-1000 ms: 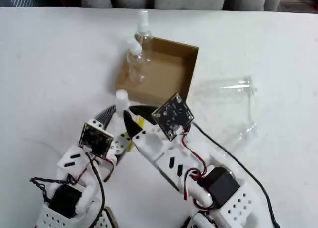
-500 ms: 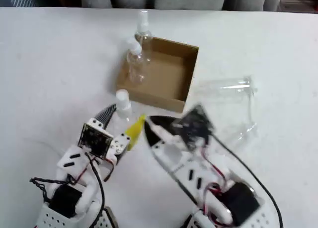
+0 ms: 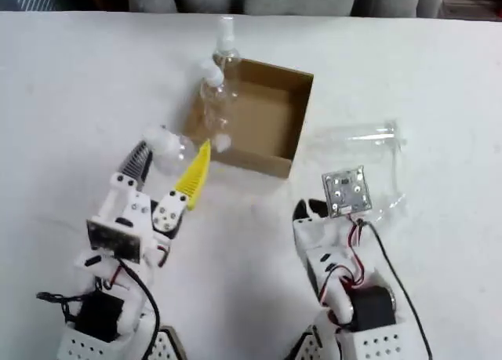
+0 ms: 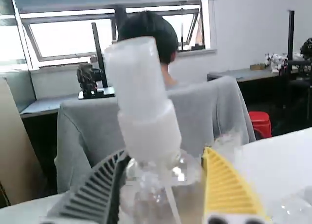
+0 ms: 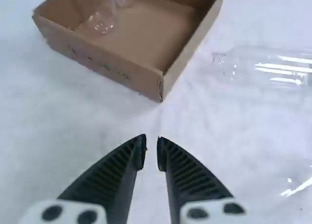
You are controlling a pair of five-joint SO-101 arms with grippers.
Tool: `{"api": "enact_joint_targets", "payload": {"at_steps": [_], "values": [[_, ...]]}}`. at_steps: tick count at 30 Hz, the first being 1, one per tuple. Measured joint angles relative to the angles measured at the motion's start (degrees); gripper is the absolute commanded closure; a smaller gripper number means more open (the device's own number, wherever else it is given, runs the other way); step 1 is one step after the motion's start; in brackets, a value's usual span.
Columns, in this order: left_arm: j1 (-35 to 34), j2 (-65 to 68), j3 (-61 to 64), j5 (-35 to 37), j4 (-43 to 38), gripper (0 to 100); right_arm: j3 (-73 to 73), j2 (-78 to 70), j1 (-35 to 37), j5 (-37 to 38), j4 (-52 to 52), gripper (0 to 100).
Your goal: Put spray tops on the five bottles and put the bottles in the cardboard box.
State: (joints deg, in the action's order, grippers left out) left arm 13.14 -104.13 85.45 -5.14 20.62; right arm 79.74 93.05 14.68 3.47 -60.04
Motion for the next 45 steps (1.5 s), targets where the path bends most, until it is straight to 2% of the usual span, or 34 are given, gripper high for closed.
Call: {"api": "enact_joint_targets", "payload": {"at_steps": [6,10,19,23,34,45], "values": [[0.0,0.0,0.0,0.0,-7.56,98,11.52,6.15,-0.88,0.0,5.89,98.2],[0.09,2.2,-0.62,0.0,-9.05,98,15.74,9.49,-0.97,0.0,6.68,98.2],[0.09,32.88,-21.19,0.0,-9.05,98,16.62,9.58,-1.23,0.0,6.68,98.2],[0.09,44.66,-25.49,0.0,-10.55,98,16.62,9.58,-1.05,0.0,6.68,98.2],[0.09,65.49,-24.18,0.0,-35.87,98,16.62,9.58,-1.05,0.0,6.51,98.2],[-2.2,81.32,-24.18,0.0,-47.82,98,16.62,9.58,-1.05,0.0,4.92,98.2]]}}
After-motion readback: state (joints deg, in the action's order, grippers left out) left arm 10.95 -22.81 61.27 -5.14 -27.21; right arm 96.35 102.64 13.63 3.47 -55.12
